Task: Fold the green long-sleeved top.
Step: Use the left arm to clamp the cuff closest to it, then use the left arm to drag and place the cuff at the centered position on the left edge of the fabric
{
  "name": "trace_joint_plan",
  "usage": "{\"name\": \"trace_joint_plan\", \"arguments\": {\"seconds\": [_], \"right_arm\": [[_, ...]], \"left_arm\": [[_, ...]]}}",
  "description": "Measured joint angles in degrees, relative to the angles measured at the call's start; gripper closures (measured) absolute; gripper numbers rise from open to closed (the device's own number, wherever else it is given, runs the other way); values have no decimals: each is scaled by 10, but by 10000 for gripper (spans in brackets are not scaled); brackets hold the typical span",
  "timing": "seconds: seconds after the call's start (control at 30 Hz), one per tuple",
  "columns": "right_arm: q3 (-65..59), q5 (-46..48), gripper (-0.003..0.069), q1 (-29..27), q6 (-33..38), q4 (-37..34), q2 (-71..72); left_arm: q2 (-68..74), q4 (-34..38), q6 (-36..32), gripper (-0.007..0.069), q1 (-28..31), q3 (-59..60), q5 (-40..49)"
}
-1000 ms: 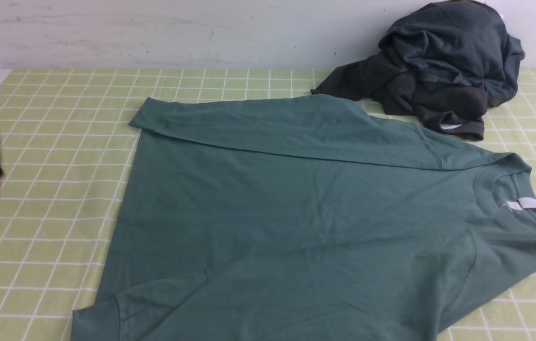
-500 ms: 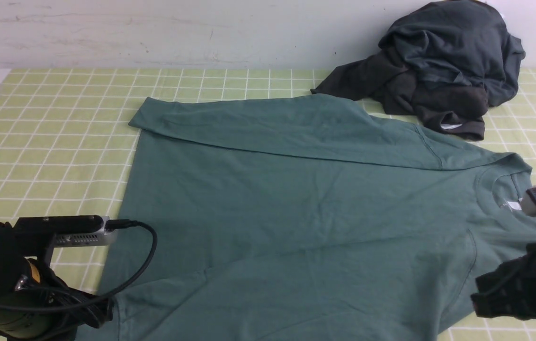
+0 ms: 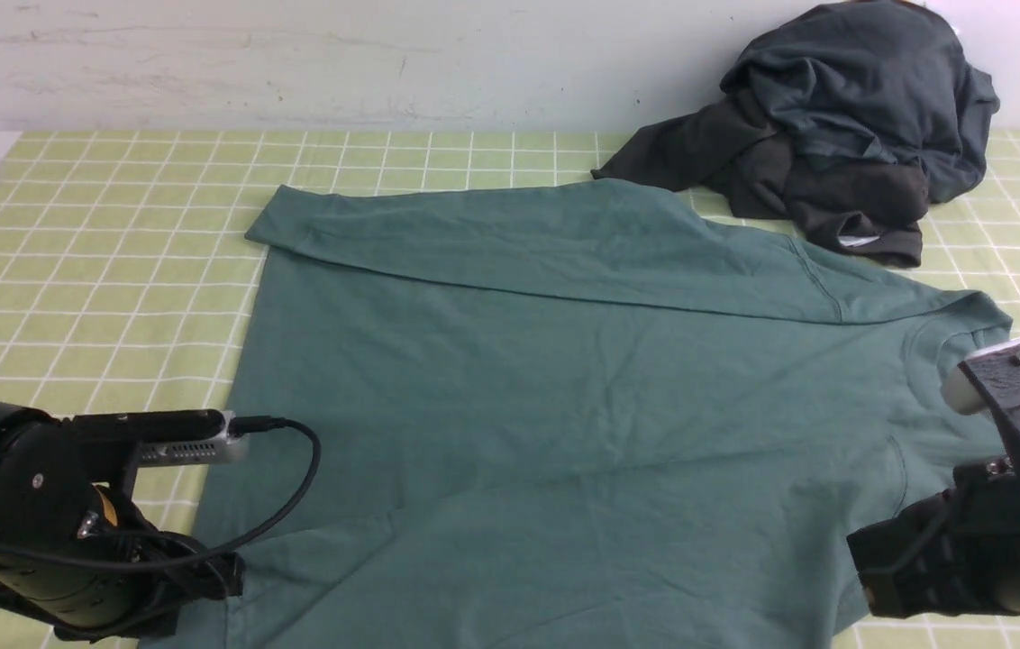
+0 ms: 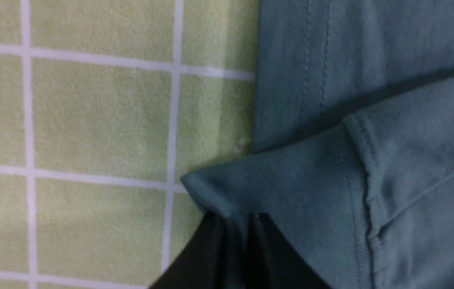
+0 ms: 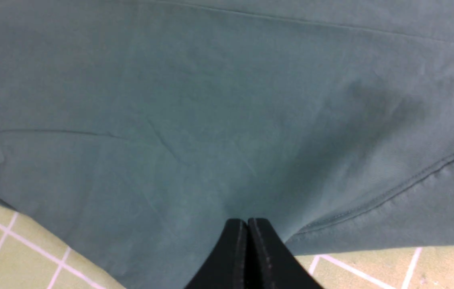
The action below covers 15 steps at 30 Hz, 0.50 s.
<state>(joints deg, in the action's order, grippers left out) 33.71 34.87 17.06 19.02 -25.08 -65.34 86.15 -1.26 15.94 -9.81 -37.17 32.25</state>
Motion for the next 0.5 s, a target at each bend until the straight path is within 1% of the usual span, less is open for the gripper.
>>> {"name": "trace_joint_plan", "arguments": {"seconds": [0.03, 0.1, 0.27, 0.4, 0.5], "right_arm": [[0, 1, 669, 0, 2, -2, 0], [0, 1, 669, 0, 5, -4, 0], [0, 2, 669, 0, 7, -4, 0], [2, 10, 669, 0, 19, -4, 0], [3, 10, 669, 0, 22, -2, 0]], "left_arm": [[-4, -1, 0, 592, 0, -10, 7], [-18, -1, 0, 615, 0, -35, 17], [-60, -2, -12, 619, -6, -95, 25], [-88, -4, -92, 619, -40, -177, 1], [-87, -4, -123, 619, -59, -231, -31]]}}
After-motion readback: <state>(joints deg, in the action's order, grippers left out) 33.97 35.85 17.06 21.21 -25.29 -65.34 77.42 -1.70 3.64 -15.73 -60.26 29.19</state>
